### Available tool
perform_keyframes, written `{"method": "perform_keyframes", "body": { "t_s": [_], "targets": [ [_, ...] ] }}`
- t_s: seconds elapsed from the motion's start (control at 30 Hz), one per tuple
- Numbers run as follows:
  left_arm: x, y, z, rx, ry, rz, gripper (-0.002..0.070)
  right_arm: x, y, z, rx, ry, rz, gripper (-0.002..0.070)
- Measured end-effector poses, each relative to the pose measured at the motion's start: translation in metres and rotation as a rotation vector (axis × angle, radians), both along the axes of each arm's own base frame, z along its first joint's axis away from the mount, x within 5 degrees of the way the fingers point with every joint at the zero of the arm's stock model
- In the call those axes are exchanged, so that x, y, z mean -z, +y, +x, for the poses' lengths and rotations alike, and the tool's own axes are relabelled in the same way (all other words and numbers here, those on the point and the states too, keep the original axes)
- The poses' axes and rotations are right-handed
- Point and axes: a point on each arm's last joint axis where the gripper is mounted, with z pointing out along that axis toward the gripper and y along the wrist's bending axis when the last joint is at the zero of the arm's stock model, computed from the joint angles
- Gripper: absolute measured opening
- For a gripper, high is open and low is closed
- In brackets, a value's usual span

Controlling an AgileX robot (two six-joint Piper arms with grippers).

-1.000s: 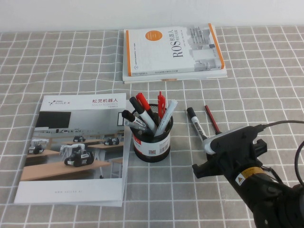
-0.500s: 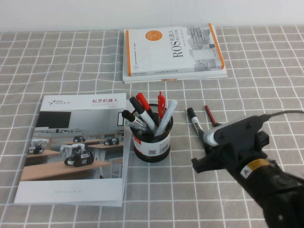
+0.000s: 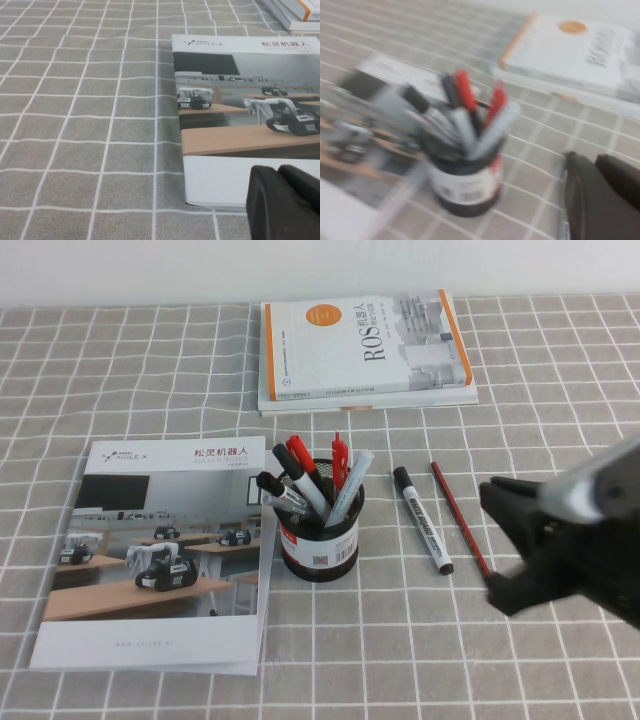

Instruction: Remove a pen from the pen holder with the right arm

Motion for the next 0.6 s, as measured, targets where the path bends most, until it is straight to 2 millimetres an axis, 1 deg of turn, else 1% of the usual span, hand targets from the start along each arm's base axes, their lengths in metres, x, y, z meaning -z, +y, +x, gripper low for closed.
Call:
{"method": "perform_keyframes", "body": {
  "t_s": [0.13,0.3,0.43,0.6],
  "targets": [
    [0.000,0.000,0.000,0.000,0.000,0.000,-0.0003,-0.024,-0.015,-0.026,-0.083,-0.007,0.079,-0.0012],
    [0.000,0.000,0.000,0.000,0.000,0.000,-0.0003,-0.042,-0.025,-0.050,-0.187,-0.022,0.164,-0.0012],
    [0.000,0.000,0.000,0.000,0.000,0.000,-0.0003,-0.049,-0.030,-0.057,-0.201,-0.019,0.225,-0.0012],
    [0.000,0.000,0.000,0.000,0.000,0.000,-0.0003,-0.050,-0.031,-0.058,-0.216,-0.078,0.165,-0.0012]
  ]
}}
